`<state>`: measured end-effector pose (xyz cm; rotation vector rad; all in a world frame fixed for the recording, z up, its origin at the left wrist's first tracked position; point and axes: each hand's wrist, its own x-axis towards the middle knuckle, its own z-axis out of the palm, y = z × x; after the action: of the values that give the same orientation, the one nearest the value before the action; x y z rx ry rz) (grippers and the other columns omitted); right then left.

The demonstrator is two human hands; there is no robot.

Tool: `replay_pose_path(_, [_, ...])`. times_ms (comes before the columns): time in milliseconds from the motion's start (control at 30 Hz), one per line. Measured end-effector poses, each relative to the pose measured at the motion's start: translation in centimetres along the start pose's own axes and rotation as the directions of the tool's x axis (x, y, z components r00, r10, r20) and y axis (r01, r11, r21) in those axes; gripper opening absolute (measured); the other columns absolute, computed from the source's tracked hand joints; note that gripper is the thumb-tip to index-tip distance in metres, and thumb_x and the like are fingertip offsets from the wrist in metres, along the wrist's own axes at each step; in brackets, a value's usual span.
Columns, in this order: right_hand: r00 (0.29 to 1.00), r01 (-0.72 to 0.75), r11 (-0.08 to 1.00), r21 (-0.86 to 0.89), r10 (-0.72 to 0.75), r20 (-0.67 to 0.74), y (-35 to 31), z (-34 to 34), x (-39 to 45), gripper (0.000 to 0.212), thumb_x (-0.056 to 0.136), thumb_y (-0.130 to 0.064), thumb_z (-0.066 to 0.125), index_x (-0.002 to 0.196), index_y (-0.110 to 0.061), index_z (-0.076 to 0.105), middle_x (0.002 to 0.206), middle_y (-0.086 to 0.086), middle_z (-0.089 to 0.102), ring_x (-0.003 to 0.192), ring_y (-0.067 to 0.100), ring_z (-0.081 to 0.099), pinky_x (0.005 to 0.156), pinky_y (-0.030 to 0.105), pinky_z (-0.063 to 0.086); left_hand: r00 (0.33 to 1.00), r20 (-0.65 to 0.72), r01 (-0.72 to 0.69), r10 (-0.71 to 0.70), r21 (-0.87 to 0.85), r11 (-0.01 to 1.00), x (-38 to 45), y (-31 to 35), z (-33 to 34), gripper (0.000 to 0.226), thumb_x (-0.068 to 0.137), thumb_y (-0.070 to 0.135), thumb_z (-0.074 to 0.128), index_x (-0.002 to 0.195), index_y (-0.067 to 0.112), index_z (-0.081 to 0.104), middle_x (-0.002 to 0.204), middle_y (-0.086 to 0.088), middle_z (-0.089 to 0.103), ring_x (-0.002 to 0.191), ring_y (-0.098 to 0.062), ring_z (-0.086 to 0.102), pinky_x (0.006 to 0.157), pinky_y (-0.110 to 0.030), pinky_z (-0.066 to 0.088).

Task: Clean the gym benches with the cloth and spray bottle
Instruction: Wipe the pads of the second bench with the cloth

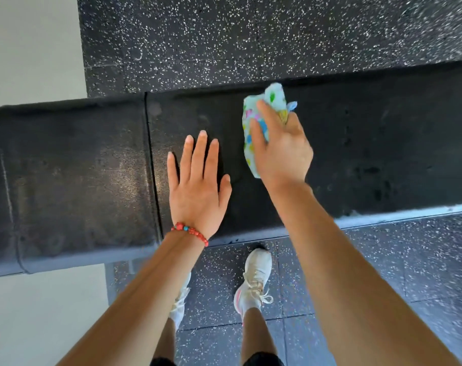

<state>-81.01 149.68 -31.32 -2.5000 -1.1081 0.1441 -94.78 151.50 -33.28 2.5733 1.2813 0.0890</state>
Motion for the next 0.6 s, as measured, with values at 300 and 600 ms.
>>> replay_pose_path(300, [0.995, 0.097, 0.995, -0.001, -0.097, -0.027, 3.4, -2.1, -8.7, 0.026, 0.085, -0.024, 0.056, 0.106, -0.015, 0.070, 0.066, 0.015, 0.057, 0.051, 0.029, 0.055, 0.042, 0.028, 0.046, 0.999, -0.031, 0.011, -0.009, 0.055, 0.998, -0.1, 0.0, 0.7, 0.056, 0.087, 0.030, 0.039, 0.138, 0.008, 0.036, 0.147, -0.013, 0.034, 0.137, -0.032, 0.027, 0.111, -0.052, 0.015])
replay_pose_path(600, [0.998, -0.049, 0.998, 0.039, 0.050, -0.045, 3.9, -0.7, 3.0, 0.031, 0.092, -0.030, 0.051, 0.121, -0.024, 0.060, 0.096, 0.019, 0.058, 0.082, 0.034, 0.057, 0.058, 0.032, 0.038, 0.995, -0.077, 0.057, -0.057, -0.005, 0.998, 0.2, 2.2, 0.2, 0.054, 0.082, 0.023, 0.040, 0.132, 0.003, 0.044, 0.144, -0.016, 0.039, 0.134, -0.036, 0.030, 0.109, -0.056, 0.015])
